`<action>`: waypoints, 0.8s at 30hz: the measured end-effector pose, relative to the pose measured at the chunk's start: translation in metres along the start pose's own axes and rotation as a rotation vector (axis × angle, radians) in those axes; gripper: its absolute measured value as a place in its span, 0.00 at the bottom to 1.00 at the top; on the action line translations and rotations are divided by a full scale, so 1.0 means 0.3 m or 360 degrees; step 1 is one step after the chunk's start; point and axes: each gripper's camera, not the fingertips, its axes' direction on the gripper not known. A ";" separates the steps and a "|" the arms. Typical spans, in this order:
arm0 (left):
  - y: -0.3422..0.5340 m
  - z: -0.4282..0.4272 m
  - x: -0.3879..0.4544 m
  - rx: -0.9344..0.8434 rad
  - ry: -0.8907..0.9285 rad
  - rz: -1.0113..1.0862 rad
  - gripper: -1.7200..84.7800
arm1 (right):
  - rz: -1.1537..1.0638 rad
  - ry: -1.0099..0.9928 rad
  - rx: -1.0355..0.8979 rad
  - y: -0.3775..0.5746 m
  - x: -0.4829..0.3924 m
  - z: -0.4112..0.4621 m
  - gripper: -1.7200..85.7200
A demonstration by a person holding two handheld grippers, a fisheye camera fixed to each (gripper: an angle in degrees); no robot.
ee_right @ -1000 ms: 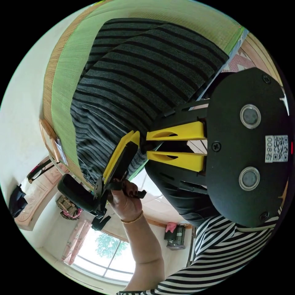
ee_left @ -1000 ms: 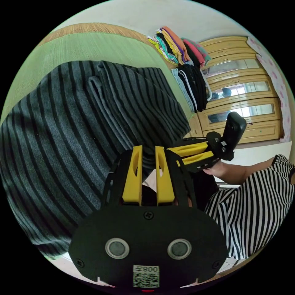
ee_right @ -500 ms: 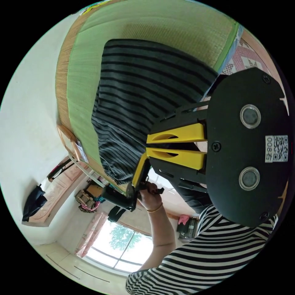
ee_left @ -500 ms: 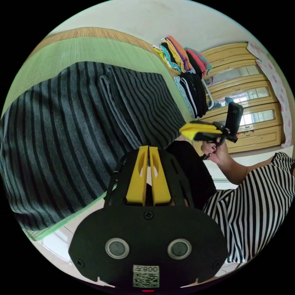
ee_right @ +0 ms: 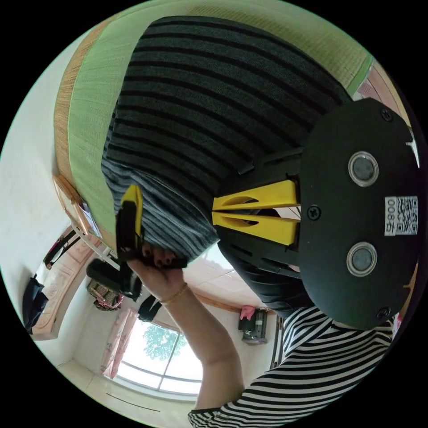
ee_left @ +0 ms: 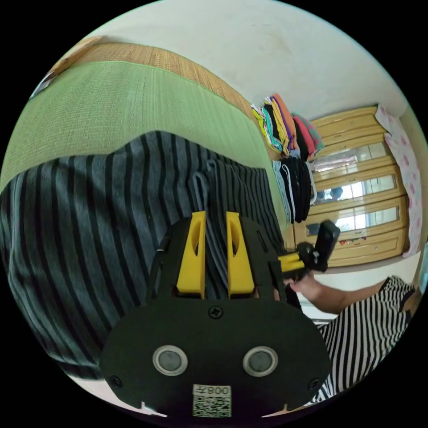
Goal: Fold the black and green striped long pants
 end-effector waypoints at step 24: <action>-0.117 -0.053 0.009 -0.0002 -0.0057 0.0063 0.03 | -0.0246 0.0063 0.0121 0.101 -0.114 -0.073 0.05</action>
